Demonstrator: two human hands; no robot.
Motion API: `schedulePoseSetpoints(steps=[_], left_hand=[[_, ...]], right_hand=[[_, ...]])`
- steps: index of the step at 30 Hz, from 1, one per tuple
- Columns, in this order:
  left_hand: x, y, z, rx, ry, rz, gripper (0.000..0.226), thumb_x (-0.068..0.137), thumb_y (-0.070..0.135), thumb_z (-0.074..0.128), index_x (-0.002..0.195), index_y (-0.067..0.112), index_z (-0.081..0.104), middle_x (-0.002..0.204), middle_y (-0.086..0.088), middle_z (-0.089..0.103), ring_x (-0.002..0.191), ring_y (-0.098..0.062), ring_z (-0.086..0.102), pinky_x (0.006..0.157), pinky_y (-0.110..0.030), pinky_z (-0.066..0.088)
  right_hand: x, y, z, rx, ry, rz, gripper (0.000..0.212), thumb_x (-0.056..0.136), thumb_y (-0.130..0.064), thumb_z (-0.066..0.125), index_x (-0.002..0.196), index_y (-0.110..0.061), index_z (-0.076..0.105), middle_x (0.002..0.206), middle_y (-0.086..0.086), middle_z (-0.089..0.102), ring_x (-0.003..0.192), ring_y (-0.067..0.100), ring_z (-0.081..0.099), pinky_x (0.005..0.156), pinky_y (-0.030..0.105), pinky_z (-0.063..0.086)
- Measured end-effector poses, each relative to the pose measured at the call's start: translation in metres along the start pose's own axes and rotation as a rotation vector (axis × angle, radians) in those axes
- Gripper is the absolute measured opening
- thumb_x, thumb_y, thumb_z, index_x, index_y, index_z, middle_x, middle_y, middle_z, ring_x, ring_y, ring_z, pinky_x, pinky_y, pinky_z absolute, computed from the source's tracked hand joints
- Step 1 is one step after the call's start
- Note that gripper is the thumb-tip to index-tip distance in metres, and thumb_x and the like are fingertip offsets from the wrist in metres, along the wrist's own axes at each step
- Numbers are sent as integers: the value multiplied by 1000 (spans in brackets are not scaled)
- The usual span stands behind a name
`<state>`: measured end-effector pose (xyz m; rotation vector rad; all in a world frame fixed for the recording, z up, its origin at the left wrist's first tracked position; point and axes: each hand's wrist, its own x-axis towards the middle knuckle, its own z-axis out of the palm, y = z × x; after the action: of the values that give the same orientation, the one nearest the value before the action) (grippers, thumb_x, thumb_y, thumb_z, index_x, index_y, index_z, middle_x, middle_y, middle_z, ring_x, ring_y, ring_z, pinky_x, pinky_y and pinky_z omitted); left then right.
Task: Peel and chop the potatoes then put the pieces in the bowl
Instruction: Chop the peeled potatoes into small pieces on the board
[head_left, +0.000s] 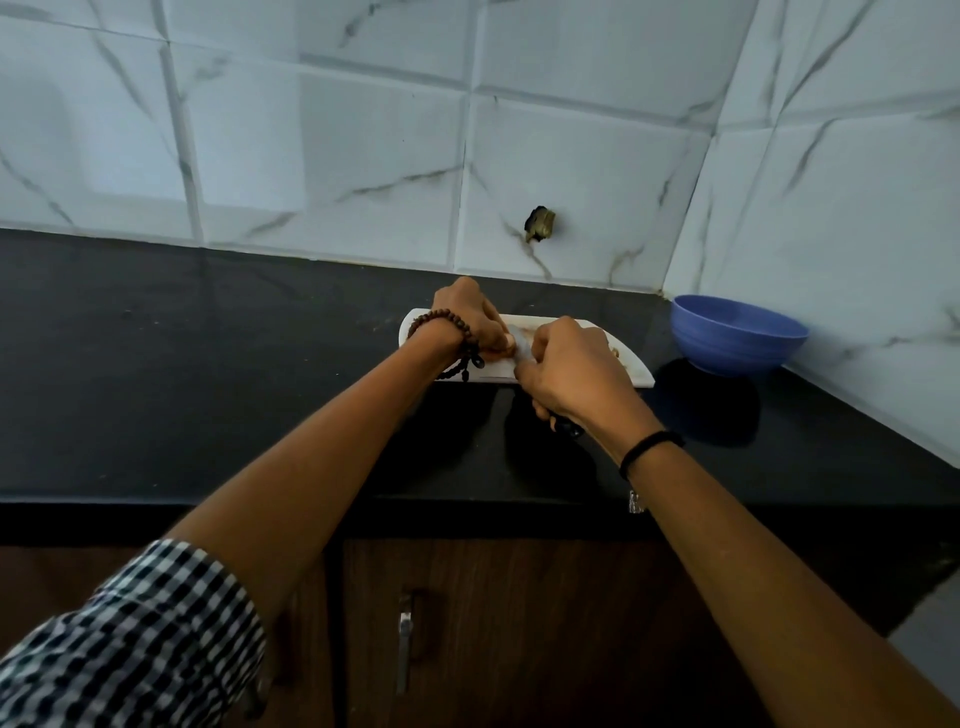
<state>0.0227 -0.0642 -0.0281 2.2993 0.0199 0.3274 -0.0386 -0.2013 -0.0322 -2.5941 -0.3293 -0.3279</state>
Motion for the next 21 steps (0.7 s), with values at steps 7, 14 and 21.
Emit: schedulePoseSetpoints(steps=[7,14,21], left_hand=[[-2,-4,-1,-36,8,-30,19,72,18,82,89,10,78,89,-2,74,86,-9,67,80,-21,56],[-4,-5,-4,-37,-31,-28,17,73,22,80,88,14,78,90,-3,74,90,-12,68,78,-22,55],[0,-6,-1,-59,-65,-23,17,70,24,82,82,13,78,85,-4,75,87,-17,70,84,-31,58]], right_hand=[[-10,-2,0,-111,-12,-22,9,90,-15,63,85,-15,56,84,14,67,63,23,65,56,29,52],[-14,5,-8,-5,-12,23,27,98,-36,57,92,-11,66,57,7,68,34,12,55,37,22,45],[-22,18,-7,291,5,72,24,97,-38,58,101,-14,63,65,13,72,38,16,55,40,25,45]])
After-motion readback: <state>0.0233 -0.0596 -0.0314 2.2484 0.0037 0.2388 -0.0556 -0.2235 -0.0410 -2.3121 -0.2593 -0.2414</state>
